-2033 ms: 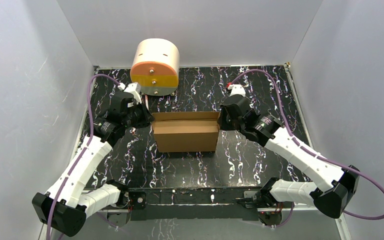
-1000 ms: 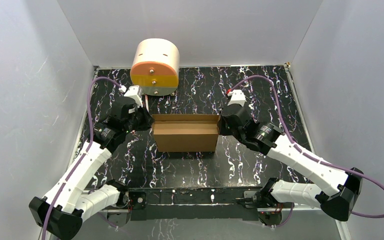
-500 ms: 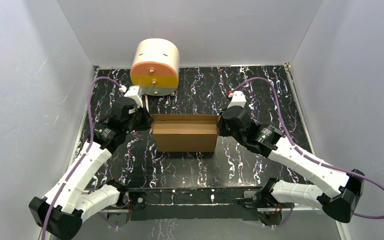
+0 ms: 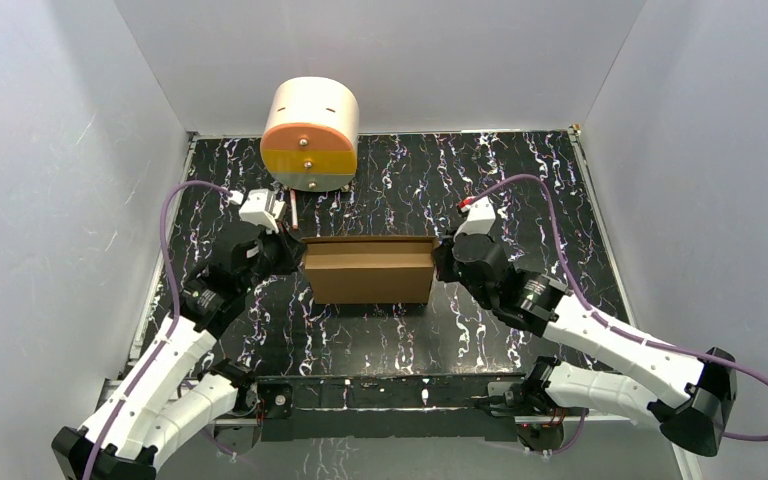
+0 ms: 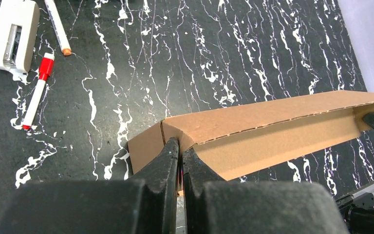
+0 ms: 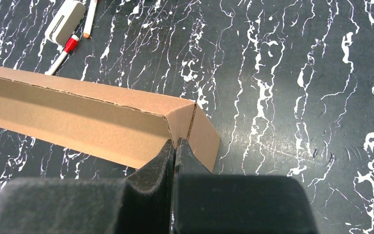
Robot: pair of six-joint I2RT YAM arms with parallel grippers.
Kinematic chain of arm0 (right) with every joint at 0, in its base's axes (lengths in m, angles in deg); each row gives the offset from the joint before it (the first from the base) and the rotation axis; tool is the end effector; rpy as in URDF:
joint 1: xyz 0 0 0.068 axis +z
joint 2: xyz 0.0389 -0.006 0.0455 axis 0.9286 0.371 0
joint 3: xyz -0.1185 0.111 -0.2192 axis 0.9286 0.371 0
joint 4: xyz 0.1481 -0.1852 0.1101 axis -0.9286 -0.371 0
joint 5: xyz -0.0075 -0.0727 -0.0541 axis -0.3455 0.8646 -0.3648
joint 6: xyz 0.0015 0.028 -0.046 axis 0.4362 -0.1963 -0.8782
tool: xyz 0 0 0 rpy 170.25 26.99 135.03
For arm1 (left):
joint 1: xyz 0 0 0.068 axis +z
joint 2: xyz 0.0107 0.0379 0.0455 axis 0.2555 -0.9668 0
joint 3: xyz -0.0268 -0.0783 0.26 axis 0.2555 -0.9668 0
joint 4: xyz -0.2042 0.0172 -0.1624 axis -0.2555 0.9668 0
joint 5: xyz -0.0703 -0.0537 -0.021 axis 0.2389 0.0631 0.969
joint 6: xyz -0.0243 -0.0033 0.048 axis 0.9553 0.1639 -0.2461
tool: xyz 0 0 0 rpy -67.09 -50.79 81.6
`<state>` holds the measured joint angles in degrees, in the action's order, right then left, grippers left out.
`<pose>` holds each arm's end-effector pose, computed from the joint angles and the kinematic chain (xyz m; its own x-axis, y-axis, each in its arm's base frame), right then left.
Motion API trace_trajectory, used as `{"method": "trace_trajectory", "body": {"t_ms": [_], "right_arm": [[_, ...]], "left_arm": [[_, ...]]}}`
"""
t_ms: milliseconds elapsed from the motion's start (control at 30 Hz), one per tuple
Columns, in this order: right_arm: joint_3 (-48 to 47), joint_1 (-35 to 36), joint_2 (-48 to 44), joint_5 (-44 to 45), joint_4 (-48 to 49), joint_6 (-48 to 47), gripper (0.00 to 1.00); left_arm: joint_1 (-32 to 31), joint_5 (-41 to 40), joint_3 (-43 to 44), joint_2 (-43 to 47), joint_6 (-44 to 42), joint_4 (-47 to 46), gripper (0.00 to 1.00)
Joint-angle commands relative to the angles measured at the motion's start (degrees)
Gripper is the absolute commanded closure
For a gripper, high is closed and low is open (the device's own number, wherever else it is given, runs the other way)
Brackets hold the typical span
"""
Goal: Fold the paper box
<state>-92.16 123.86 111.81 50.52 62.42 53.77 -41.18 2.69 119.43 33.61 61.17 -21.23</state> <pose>0.1371 0.1678 0.3134 -0.4434 0.1524 -0.8833 -0.2474 0.9264 0.2840 0.1676 -0.0817 0.3244 -0.4540 -0.2549 -0.8537 0.2391 0.8882 -0.3924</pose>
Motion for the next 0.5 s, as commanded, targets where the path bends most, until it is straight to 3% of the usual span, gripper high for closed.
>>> {"method": "trace_trajectory", "body": {"t_ms": [0,233,467], "right_arm": [[5.67,1.61,0.42,-2.56,-1.16,-0.9,1.0],[7.96,2.46,-0.64,-1.73,3.35,-2.77,0.98],[6.65,2.44,-4.5,-2.45,3.57,-3.5,0.75]], "left_arm": [[-0.13,2.19,-6.07,0.82,0.48,5.51,1.0],[-0.13,6.05,-8.13,1.12,0.25,3.73,0.98],[-0.15,5.18,-8.38,5.54,1.67,2.4,0.82]]}}
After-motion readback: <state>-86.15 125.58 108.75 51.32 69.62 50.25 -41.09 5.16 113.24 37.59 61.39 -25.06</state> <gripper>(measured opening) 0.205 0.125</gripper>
